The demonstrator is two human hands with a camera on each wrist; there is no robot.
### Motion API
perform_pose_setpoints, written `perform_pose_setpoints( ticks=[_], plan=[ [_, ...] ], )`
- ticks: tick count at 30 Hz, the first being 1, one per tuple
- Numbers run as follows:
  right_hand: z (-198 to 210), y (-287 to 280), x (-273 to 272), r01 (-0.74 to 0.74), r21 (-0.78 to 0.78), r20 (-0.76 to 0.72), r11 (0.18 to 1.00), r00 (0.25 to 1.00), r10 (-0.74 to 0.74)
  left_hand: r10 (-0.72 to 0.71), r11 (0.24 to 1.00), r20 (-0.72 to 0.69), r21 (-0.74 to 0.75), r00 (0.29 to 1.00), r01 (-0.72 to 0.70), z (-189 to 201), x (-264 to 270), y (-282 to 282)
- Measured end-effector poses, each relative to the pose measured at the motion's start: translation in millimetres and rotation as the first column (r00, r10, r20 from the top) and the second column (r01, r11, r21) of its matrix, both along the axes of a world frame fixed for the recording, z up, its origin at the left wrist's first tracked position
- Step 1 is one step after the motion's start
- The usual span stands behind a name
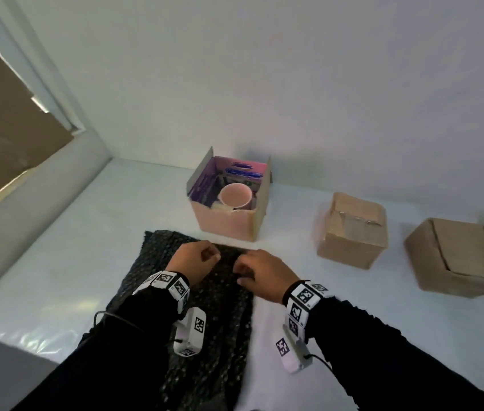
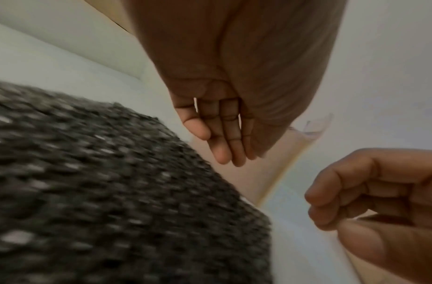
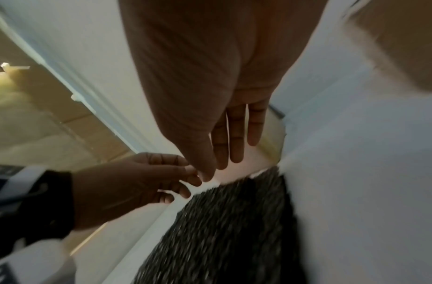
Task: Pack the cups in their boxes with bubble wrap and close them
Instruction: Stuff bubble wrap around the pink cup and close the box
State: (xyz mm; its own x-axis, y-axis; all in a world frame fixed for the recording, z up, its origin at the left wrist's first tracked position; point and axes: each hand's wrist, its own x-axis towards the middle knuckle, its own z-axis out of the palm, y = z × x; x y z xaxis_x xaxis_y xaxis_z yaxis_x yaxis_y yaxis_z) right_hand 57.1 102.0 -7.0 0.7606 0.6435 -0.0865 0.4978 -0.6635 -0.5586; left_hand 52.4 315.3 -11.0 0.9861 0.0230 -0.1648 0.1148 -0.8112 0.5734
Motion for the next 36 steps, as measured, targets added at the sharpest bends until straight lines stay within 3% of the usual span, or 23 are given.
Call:
perform_pose_setpoints(
  ticks=[4, 7, 10, 14, 18, 22, 26, 28, 30, 33, 35, 36],
  plan=[
    [-26, 57, -40, -0.085, -0.089, 0.0, 0.992, 0.996, 0.086, 0.006, 0.993, -0.055, 0.119, 0.998, 0.001, -18, -26, 65],
    [-45, 78, -62, -0.055, -0.245, -0.063, 0.968, 0.997, 0.04, -0.083, 0.992, -0.086, 0.09, 0.993, 0.091, -35, -38, 93],
    [-54, 90, -67, 0.028, -0.32, 0.035, 0.947, 0.999, -0.017, -0.188, 0.981, -0.048, 0.042, 0.981, 0.19, -46, -41, 103],
    [-60, 93, -62, 0.224, -0.137, 0.038, 0.965, 0.975, -0.221, -0.241, 0.97, 0.037, 0.021, 0.97, 0.241, -51, -35, 109],
    [-53, 84, -56, 0.403, 0.102, 0.051, 0.91, 0.911, -0.409, -0.284, 0.958, 0.139, 0.014, 0.949, 0.285, -47, -32, 113],
    [-30, 75, -45, 0.616, 0.3, -0.096, 0.728, 0.779, -0.619, -0.343, 0.939, 0.142, 0.033, 0.929, 0.342, -33, -20, 105],
    [-7, 72, -31, 0.689, 0.474, -0.126, 0.547, 0.668, -0.733, -0.219, 0.967, 0.153, -0.099, 0.964, 0.235, -17, -5, 92],
    [1, 76, -25, 0.664, 0.535, -0.135, 0.523, 0.678, -0.723, -0.153, 0.956, 0.188, -0.219, 0.97, 0.193, -8, 1, 82],
    [6, 82, -23, 0.652, 0.562, -0.248, 0.51, 0.72, -0.648, -0.097, 0.918, 0.207, -0.36, 0.974, 0.168, -1, 8, 72],
    [6, 89, -24, 0.614, 0.51, -0.292, 0.603, 0.782, -0.55, -0.069, 0.791, 0.178, -0.589, 0.982, 0.163, 8, 16, 59],
    [8, 91, -22, 0.58, 0.495, -0.245, 0.646, 0.807, -0.537, -0.051, 0.739, 0.219, -0.648, 0.974, 0.184, 17, 18, 50],
    [11, 91, -20, 0.582, 0.499, -0.253, 0.642, 0.806, -0.535, -0.03, 0.758, 0.291, -0.617, 0.956, 0.211, 24, 18, 47]
  ],
)
